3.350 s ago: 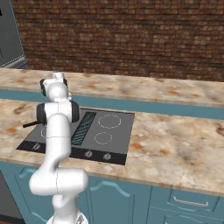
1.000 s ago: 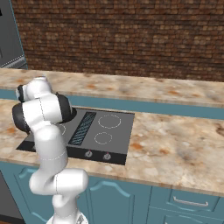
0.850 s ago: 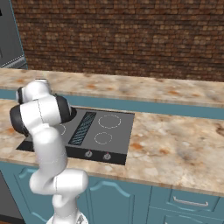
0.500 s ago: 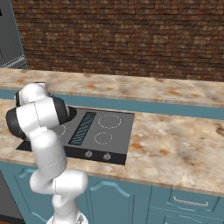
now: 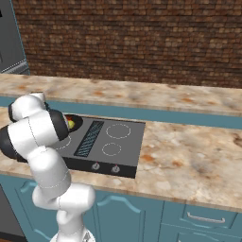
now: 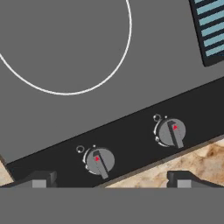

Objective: Put the lemon and bell pepper in the pan. Then turn on the rear left burner and set the heat to medium.

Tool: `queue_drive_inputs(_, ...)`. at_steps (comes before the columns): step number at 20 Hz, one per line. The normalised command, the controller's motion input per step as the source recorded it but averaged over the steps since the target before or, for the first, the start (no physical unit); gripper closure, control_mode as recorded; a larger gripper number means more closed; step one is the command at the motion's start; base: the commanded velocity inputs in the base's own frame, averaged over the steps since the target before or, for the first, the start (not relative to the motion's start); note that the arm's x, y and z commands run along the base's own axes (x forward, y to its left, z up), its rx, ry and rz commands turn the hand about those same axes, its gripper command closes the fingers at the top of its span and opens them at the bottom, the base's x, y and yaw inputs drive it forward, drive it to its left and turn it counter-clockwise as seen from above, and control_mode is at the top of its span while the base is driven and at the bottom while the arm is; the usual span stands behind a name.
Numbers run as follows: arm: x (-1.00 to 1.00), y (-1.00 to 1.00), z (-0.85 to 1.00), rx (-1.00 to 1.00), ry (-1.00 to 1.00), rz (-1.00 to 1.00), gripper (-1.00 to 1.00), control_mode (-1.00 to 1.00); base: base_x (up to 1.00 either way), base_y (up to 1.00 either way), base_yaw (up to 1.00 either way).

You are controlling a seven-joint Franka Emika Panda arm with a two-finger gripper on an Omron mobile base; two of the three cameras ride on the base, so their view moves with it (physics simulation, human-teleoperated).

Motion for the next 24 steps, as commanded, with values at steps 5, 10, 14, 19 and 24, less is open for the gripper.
queue_drive_inputs(5, -0.29, 0.00, 0.00, 0.00, 0.00, 0.06, -1.00, -1.00, 0.00, 0.00, 0.00)
queue_drive_inputs(10, -0.13, 0.00, 0.00, 0.00, 0.00, 0.04, -1.00, -1.00, 0.00, 0.00, 0.00)
queue_drive_inputs(14, 0.00, 0.00, 0.00, 0.00, 0.00, 0.01, -1.00, -1.00, 0.00, 0.00, 0.00)
queue_drive_inputs(19, 0.00, 0.00, 0.00, 0.00, 0.00, 0.02, -1.00, -1.00, 0.00, 0.00, 0.00)
queue_drive_inputs(24, 0.00, 0.00, 0.00, 0.00, 0.00, 0.01, -1.00, -1.00, 0.00, 0.00, 0.00)
